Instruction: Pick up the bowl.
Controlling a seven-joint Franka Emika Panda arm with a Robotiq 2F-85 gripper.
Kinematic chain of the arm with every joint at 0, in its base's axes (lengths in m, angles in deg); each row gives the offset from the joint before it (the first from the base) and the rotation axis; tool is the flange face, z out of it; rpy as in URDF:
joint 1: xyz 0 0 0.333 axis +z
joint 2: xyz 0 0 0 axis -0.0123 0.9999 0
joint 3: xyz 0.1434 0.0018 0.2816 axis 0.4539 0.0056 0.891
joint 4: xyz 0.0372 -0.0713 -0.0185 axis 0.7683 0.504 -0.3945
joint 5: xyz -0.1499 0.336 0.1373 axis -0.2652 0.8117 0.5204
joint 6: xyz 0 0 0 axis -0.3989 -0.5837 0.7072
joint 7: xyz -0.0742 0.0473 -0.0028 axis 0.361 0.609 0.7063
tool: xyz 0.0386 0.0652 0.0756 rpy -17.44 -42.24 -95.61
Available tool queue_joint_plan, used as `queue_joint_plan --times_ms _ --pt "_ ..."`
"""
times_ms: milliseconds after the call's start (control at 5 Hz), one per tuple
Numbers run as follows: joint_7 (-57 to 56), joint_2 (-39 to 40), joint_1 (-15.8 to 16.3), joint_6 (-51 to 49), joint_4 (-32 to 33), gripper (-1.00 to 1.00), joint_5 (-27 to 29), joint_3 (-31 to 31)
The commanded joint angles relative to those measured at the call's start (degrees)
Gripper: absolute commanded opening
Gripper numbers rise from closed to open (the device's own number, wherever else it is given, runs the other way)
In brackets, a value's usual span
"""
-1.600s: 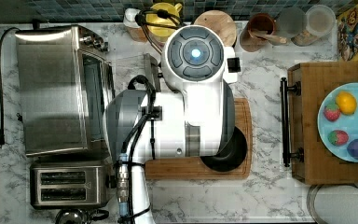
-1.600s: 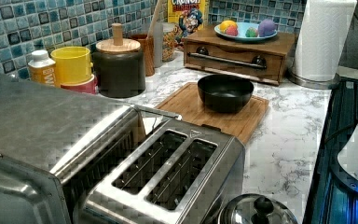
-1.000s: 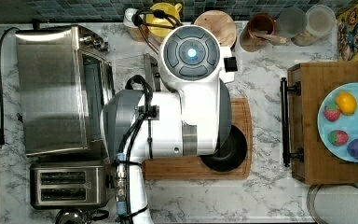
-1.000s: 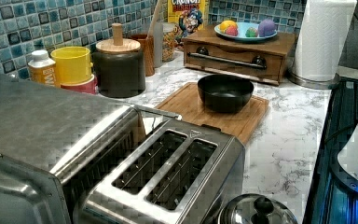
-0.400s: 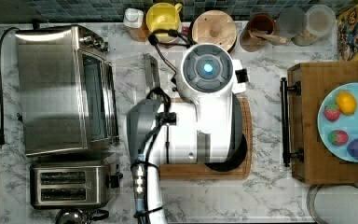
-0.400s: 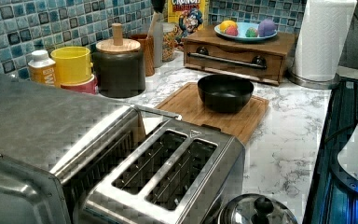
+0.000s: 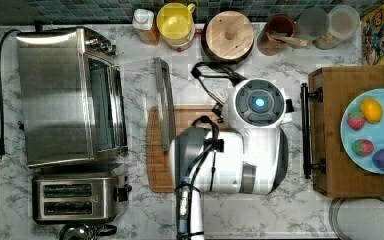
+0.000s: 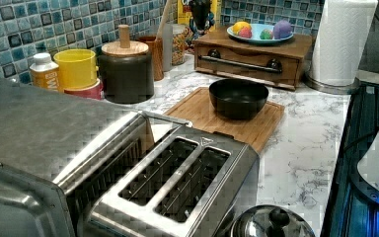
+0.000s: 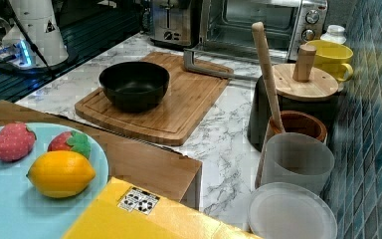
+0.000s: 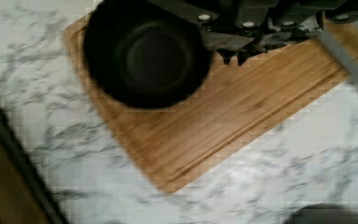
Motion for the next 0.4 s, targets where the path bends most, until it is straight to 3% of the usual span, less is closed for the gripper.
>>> queue_joint_plan --times_ms 200,400 --pt "-0.6 -3.7 -3.9 2.8 8.6 0.00 -5.4 -2.1" --pt "-5.1 -4.6 -5.6 6.9 13.1 0.00 -4.8 -3.0"
